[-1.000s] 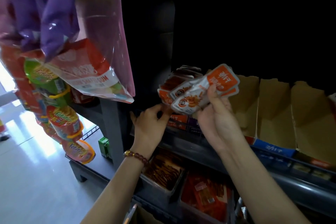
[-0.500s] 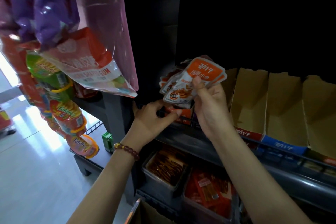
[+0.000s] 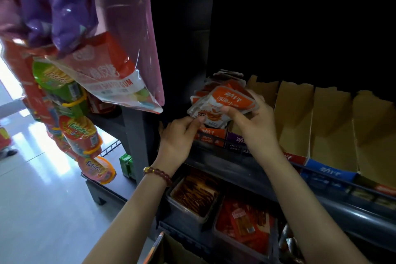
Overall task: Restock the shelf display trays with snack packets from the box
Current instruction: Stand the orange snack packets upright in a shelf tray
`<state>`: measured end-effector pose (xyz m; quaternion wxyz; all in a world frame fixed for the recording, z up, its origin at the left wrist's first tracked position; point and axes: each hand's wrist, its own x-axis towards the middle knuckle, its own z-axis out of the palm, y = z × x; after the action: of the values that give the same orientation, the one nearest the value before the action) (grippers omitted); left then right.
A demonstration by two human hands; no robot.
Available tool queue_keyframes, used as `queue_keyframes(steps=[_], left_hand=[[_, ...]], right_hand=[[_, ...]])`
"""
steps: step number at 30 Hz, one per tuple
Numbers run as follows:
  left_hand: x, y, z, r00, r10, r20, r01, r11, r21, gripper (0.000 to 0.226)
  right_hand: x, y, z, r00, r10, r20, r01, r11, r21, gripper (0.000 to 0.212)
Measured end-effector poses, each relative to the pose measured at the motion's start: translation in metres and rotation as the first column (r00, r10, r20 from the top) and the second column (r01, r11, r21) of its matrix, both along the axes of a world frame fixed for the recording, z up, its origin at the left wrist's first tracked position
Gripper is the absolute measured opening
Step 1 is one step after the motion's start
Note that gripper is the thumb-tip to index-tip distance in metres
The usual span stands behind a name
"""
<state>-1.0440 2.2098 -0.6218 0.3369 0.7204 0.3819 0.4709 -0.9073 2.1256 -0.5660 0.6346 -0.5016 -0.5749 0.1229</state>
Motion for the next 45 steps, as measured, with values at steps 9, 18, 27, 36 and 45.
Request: queue_keyframes(steps=[9, 18, 27, 36, 45], left_hand=[[-0.001, 0.0, 0.002, 0.998, -0.025, -0.05, 0.024, 1.0, -0.012, 0.025], [-0.007, -0.001, 0.005, 0.958, 0.049, -0.282, -0.009, 0.99, 0.144, 0.016], [-0.002, -0.007, 0.0, 0.977, 0.142, -0.16, -0.087, 0.948, 0.306, 0.031], [0.002, -0.007, 0.001, 0.982, 0.155, -0.112, -0.123, 0.96, 0.252, 0.031], [0.003, -0.019, 0.003, 0.97, 0.189, -0.151, -0.142, 0.949, 0.281, 0.023]], right_hand=[[0.014, -0.014, -0.008, 0.957, -0.165, 0.24, 0.162, 0.986, 0.034, 0.036], [0.012, -0.019, -0.009, 0.713, -0.314, 0.627, 0.268, 0.948, 0.17, 0.04], [0.002, -0.028, -0.006, 0.635, -0.405, 0.657, 0.342, 0.911, 0.231, 0.053], [-0.002, -0.033, -0.005, 0.51, -0.396, 0.763, 0.341, 0.908, 0.244, 0.057], [-0.015, -0.034, 0.007, 0.484, -0.371, 0.793, 0.443, 0.885, 0.144, 0.047]])
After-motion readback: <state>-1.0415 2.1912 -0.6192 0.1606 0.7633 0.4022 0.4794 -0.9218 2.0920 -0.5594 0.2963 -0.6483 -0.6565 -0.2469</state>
